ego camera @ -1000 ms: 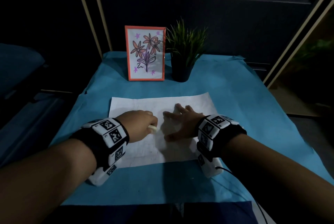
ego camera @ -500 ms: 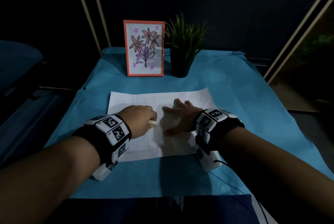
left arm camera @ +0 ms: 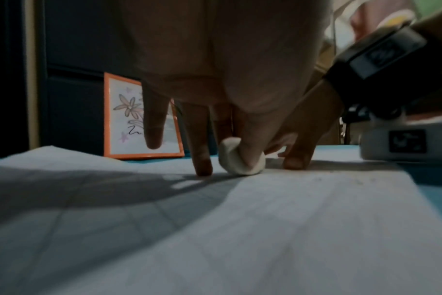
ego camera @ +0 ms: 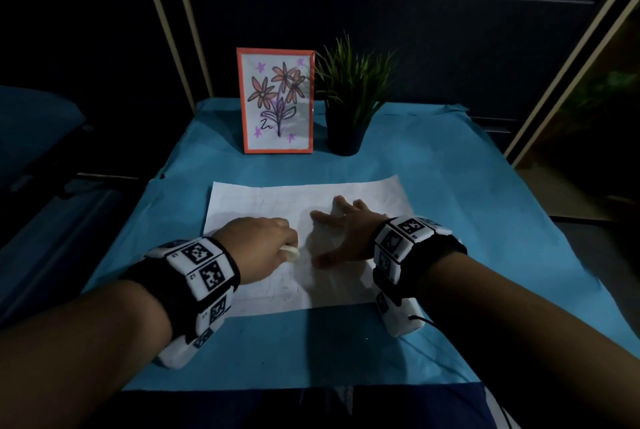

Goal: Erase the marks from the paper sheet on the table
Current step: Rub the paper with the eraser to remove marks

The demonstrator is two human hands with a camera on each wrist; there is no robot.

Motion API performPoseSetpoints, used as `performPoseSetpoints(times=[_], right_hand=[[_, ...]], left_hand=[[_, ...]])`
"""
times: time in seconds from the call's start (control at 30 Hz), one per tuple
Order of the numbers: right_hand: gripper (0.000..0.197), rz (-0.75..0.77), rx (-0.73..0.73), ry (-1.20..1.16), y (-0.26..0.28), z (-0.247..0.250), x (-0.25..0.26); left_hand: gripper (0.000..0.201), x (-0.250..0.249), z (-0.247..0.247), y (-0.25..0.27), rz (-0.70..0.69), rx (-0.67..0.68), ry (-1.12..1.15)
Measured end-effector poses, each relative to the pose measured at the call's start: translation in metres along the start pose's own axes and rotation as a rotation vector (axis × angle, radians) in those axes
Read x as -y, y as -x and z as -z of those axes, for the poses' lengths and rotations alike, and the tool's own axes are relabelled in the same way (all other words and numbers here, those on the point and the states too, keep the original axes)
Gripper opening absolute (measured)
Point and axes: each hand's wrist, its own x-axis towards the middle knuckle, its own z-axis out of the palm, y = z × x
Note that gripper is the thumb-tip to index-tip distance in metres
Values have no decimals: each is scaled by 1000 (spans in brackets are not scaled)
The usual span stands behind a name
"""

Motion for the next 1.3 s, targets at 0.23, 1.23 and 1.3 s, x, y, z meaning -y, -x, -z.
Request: performPoseSetpoints(times=[0.23,1.23,1.3], right_hand=[[92,6,-12,-12,1,-1,0],[93,3,-49,-7,-2,-4,-1],[93,0,-53,-15,-3,-4,-1]], left_hand=[[18,1,-4,7,-59,44,28],[17,-4,-5,22,-79,83,86],[20,-2,-5,19,-65,40,97]])
